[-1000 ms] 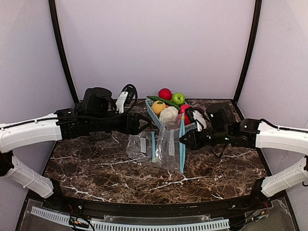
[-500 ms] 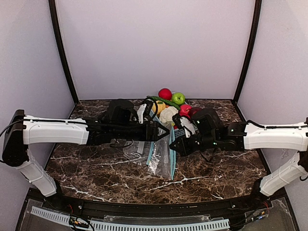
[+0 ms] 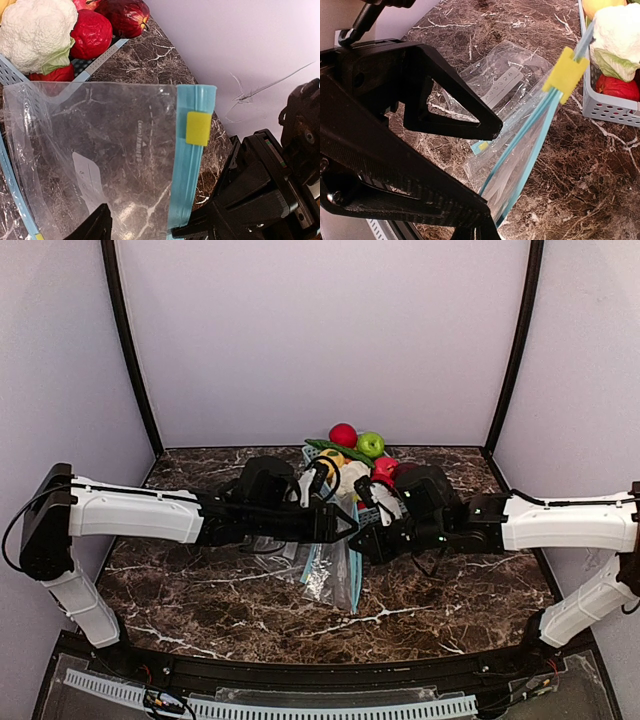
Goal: Place the food in the zip-top bag and seal the zipper
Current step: Pass from the right arm to the left
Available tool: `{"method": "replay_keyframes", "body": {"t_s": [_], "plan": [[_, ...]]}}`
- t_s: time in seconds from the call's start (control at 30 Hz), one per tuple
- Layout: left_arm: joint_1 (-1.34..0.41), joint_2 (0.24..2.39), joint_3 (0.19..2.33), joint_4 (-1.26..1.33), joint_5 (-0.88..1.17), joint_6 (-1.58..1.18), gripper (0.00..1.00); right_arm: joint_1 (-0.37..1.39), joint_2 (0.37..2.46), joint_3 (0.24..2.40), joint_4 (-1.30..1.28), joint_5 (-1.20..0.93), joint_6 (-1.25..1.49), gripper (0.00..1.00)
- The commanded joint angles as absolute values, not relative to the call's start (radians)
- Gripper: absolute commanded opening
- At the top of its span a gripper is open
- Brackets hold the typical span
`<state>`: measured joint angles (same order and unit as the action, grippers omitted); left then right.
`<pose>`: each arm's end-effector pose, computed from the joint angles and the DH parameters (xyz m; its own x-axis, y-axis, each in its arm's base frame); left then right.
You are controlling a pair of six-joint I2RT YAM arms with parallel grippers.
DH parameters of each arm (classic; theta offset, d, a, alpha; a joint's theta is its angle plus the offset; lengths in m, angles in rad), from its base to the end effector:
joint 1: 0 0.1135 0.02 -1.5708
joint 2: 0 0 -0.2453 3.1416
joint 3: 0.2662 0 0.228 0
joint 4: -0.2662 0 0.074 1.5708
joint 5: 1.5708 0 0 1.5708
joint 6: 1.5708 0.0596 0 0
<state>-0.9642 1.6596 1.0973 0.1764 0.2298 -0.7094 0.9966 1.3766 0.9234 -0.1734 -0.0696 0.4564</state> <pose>0.2067 -0.3217 0.2416 -0.7623 -0.0140 -0.6471 0.5585 0.4910 -0.6685 0.1621 0.2582 0.2335 -0.6685 -0.2240 -0.7091 -0.6389 0.6609 0.3936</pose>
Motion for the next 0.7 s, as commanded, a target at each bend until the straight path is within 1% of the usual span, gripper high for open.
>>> {"method": "replay_keyframes", "body": {"t_s": [0.0, 0.17, 0.23, 0.4, 0.67], "plan": [[-0.97, 1.661, 1.137, 0.145, 0.216, -0.695, 0.64, 1.008, 1.382, 0.946, -0.149, -0.053, 0.447, 0.0], [-0.97, 1.669, 1.149, 0.115, 0.201, -0.683, 0.6, 1.012, 1.388, 0.949, -0.15, -0.05, 0.442, 0.0], [-0.969, 1.674, 1.157, 0.103, 0.193, -0.677, 0.57, 1.014, 1.395, 0.953, -0.154, -0.046, 0.44, 0.0], [-0.972, 1.68, 1.172, 0.075, 0.181, -0.667, 0.44, 1.017, 1.401, 0.957, -0.161, -0.037, 0.437, 0.0], [-0.974, 1.69, 1.178, 0.06, 0.175, -0.662, 0.35, 1.018, 1.408, 0.965, -0.17, -0.032, 0.431, 0.0]]}}
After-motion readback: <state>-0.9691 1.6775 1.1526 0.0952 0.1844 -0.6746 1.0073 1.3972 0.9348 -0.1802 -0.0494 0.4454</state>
